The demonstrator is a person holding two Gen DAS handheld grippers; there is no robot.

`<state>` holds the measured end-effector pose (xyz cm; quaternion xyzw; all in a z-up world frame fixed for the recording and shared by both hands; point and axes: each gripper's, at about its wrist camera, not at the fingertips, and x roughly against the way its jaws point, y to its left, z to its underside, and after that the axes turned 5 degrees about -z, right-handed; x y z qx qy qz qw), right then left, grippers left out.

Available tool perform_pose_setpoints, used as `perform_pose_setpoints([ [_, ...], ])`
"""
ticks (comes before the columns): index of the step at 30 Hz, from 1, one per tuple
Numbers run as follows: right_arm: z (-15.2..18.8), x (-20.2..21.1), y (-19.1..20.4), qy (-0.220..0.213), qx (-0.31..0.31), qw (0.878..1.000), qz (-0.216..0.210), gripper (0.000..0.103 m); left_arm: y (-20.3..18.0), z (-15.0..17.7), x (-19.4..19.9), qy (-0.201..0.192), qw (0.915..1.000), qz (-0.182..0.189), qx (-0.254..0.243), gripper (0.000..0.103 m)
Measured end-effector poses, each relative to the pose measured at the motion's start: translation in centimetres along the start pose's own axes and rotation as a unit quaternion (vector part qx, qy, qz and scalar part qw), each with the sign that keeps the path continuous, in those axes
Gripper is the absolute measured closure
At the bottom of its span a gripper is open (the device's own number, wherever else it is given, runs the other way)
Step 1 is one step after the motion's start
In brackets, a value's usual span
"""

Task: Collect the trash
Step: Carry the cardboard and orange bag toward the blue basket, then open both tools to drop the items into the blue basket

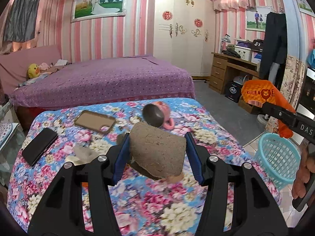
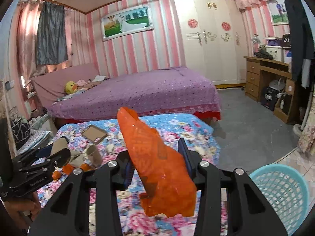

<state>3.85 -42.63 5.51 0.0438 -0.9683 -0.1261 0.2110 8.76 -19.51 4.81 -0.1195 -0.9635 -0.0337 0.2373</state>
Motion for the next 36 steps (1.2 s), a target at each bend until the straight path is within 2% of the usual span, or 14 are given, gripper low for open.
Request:
perform_pose_setpoints([
  [6, -0.6, 2.0, -4.0, -0.012, -0.013, 0.999, 0.044, 0.062, -3.1, -1.1, -0.2, -0.005, 0.9998, 0.018, -0.005, 0.049],
  [12, -0.5, 3.2, -6.7, -0.008, -0.005, 0.998, 0.070, 0.062, -6.6, -1.7, -0.8, -0.003, 0.9991, 0.039, -0.014, 0.049],
  [21, -0.1, 5.6, -12.5, -0.007, -0.034, 0.994, 0.101, 0.062, -11.3, -2.6, -1.5, -0.002, 0.9973, 0.065, -0.033, 0.049],
  [24, 0.4, 6.0, -13.9, 0.000, -0.041, 0.992, 0.120, 0.062, -12.8, -2.8, -2.0, 0.000, 0.9965, 0.074, -0.038, 0.049],
  [32, 2.0, 6.7, -17.8, 0.036, -0.082, 0.986, 0.137, 0.062, -18.2, -2.2, -3.1, 0.011, 0.9920, 0.113, -0.054, 0.049],
  [34, 2.4, 6.3, -18.5, 0.057, -0.083, 0.985, 0.139, 0.058, -19.8, -1.9, -3.4, 0.016, 0.9904, 0.124, -0.059, 0.049],
  [36, 2.8, 6.1, -18.9, 0.072, -0.072, 0.978, 0.180, 0.029, -21.3, -1.4, -3.7, 0.021, 0.9887, 0.133, -0.066, 0.049],
])
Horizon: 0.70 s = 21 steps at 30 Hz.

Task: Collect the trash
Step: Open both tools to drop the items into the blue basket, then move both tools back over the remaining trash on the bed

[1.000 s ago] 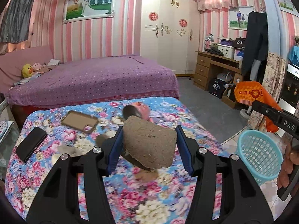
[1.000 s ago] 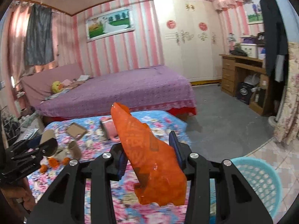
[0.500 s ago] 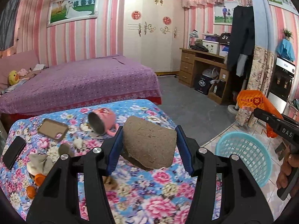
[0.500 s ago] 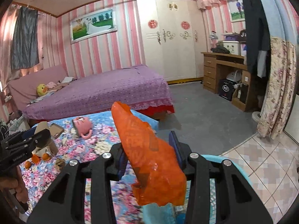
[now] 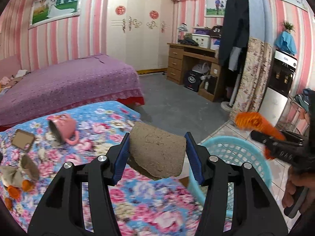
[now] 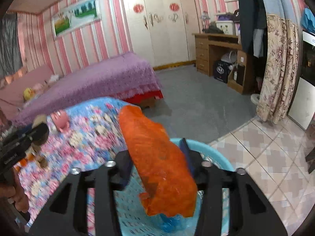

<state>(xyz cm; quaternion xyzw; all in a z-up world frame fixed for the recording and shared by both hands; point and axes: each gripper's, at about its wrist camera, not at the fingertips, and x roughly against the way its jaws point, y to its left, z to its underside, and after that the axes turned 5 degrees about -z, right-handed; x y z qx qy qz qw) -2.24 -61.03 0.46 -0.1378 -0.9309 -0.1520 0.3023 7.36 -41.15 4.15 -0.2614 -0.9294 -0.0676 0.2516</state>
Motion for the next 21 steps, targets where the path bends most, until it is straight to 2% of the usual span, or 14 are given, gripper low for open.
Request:
perform_pose_setpoints([
  [1, 0.0, -0.1, -0.2, 0.004, 0.002, 1.000, 0.019, 0.028, -0.5, 0.1, -0.2, 0.002, 1.0000, 0.003, -0.002, 0.049],
  [3, 0.0, 0.0, -1.0, 0.005, -0.012, 1.000, 0.017, 0.028, -1.5, 0.3, -0.7, 0.007, 0.9999, 0.011, -0.005, 0.049],
  [5, -0.2, 0.5, -1.9, -0.006, -0.035, 0.999, 0.013, 0.028, -2.3, 0.5, -1.2, 0.011, 0.9998, 0.017, -0.007, 0.049],
  [9, -0.7, 2.3, -3.5, -0.043, -0.068, 0.996, 0.039, 0.028, -4.2, 0.8, -2.2, 0.023, 0.9987, 0.044, -0.005, 0.049],
  [12, -0.7, 3.4, -4.4, -0.065, -0.089, 0.993, 0.042, 0.025, -6.4, 1.0, -2.2, 0.018, 0.9968, 0.077, -0.014, 0.038],
  [13, -0.7, 3.5, -4.7, -0.065, -0.090, 0.993, 0.043, 0.024, -6.7, 1.1, -1.9, 0.013, 0.9967, 0.078, -0.019, 0.025],
  [14, -0.7, 3.5, -4.8, -0.065, -0.092, 0.993, 0.045, 0.024, -7.1, 1.1, -1.7, 0.006, 0.9965, 0.080, -0.026, 0.020],
  [15, -0.7, 3.6, -5.0, -0.066, -0.096, 0.992, 0.046, 0.024, -7.2, 1.0, -1.6, 0.005, 0.9963, 0.081, -0.028, 0.020],
  [19, -0.9, 3.3, -4.0, -0.066, -0.094, 0.993, 0.030, 0.024, -5.2, 0.7, -1.0, 0.004, 0.9974, 0.070, -0.014, 0.020],
  [21, -1.1, 3.0, -2.9, -0.065, -0.086, 0.994, 0.017, 0.024, -2.8, 0.7, -0.3, 0.003, 0.9988, 0.048, -0.005, 0.020],
])
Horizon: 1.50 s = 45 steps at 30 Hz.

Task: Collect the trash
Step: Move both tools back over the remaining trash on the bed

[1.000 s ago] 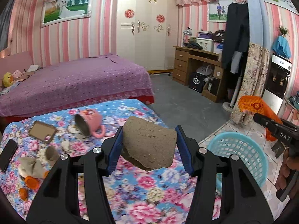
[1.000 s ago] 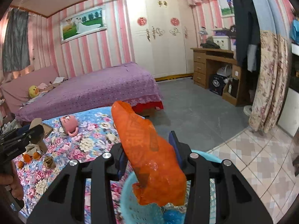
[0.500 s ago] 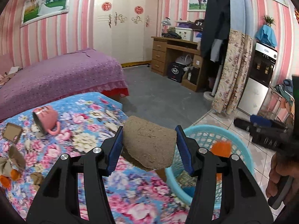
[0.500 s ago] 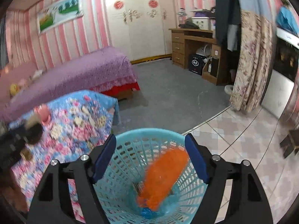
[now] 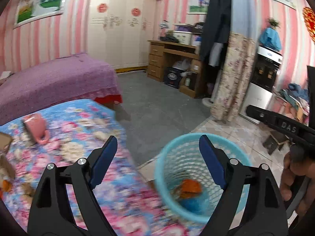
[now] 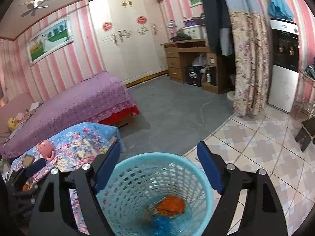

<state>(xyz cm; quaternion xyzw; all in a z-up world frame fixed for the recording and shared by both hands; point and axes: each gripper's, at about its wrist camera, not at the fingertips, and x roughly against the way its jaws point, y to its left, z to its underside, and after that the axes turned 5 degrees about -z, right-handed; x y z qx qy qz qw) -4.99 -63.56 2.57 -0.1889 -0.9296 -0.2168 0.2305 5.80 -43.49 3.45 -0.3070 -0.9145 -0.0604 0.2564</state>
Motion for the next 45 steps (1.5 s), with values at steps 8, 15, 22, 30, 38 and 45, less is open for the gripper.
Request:
perform_pose_setpoints([
  [8, 1.3, -1.3, 9.9, 0.016, 0.068, 0.994, -0.079, 0.024, 13.3, 2.4, 7.6, -0.007, 0.9907, -0.132, 0.033, 0.016],
  [15, 6.5, -1.0, 25.5, 0.033, 0.141, 0.973, -0.182, 0.010, 25.5, 6.2, 14.1, -0.016, 0.9684, -0.225, 0.106, 0.005],
  [22, 12.8, -0.8, 35.9, 0.056, 0.233, 0.949, -0.203, 0.007, 31.6, 9.9, 17.0, -0.020, 0.9507, -0.272, 0.149, 0.005],
  [30, 14.1, -2.5, 38.4, 0.076, 0.191, 0.960, -0.190, 0.005, 34.8, 11.3, 18.4, -0.029, 0.9406, -0.293, 0.169, 0.005],
  [38, 15.0, -2.9, 40.2, 0.076, 0.204, 0.956, -0.197, 0.004, 35.9, 12.1, 19.0, -0.033, 0.9394, -0.297, 0.169, 0.005],
  [45, 16.0, -2.4, 40.9, 0.049, 0.240, 0.951, -0.191, 0.005, 35.4, 12.3, 19.6, -0.059, 0.9416, -0.298, 0.145, 0.005],
])
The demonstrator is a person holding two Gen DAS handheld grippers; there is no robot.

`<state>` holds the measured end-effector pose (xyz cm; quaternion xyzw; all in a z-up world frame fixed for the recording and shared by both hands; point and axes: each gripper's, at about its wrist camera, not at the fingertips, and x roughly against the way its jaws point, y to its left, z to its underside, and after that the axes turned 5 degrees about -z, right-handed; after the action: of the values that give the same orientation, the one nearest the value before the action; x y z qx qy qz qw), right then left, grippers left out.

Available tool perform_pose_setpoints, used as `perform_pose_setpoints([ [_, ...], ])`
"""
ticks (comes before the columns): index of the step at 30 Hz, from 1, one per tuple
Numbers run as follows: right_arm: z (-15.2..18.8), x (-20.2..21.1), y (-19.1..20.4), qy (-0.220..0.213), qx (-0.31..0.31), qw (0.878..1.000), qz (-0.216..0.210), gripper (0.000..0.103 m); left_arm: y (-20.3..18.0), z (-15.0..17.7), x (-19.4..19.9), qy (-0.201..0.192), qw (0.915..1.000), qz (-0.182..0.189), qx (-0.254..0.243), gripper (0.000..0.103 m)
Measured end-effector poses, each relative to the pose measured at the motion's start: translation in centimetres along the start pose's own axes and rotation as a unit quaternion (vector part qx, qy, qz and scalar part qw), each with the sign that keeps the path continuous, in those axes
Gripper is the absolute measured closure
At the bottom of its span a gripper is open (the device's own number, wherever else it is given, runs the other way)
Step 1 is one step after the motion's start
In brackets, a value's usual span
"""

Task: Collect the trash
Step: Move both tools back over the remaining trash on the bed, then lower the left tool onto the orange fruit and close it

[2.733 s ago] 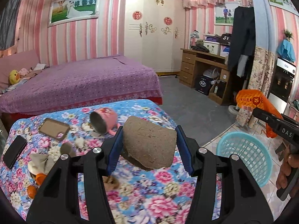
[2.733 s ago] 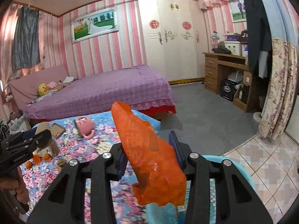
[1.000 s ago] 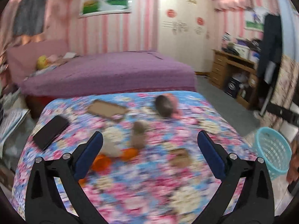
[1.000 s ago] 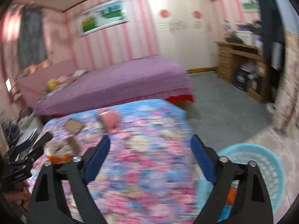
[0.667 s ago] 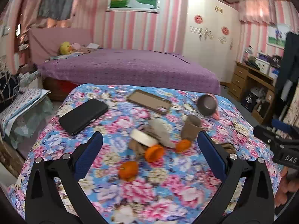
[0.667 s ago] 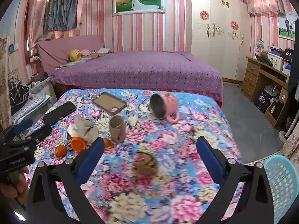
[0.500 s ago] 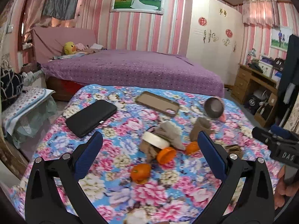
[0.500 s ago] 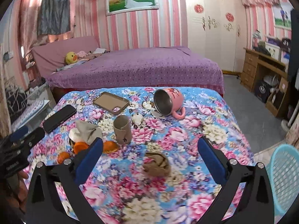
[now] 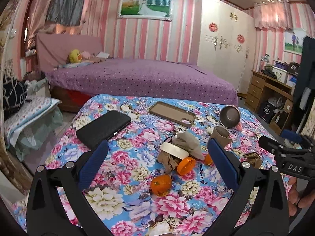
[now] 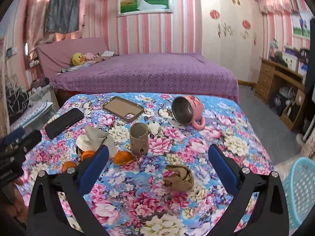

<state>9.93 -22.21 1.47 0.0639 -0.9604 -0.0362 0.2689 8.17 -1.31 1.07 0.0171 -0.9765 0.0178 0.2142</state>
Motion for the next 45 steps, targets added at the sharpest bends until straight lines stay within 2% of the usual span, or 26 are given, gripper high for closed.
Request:
perform_pose_setpoints([
  [2, 0.1, 0.1, 0.2, -0.007, 0.010, 1.000, -0.003, 0.004, -0.3, 0.0, 0.3, -0.015, 0.9997, -0.009, -0.016, 0.005],
  [4, 0.2, 0.0, 0.3, -0.004, 0.018, 1.000, 0.000, 0.005, -0.4, 0.0, 0.3, -0.010, 0.9997, -0.006, -0.020, 0.005],
  [9, 0.2, 0.2, -0.6, -0.002, -0.004, 1.000, -0.016, 0.005, 0.3, -0.1, -0.2, 0.010, 0.9997, 0.015, 0.014, 0.005],
  [15, 0.2, 0.2, -1.4, 0.006, -0.022, 0.999, -0.027, 0.004, 0.6, 0.0, -0.8, 0.029, 0.9991, 0.017, 0.026, 0.005],
  [45, 0.9, -1.0, -0.9, 0.032, -0.015, 0.999, -0.030, 0.004, 2.3, 0.8, -2.6, 0.068, 0.9964, -0.021, 0.046, 0.005],
])
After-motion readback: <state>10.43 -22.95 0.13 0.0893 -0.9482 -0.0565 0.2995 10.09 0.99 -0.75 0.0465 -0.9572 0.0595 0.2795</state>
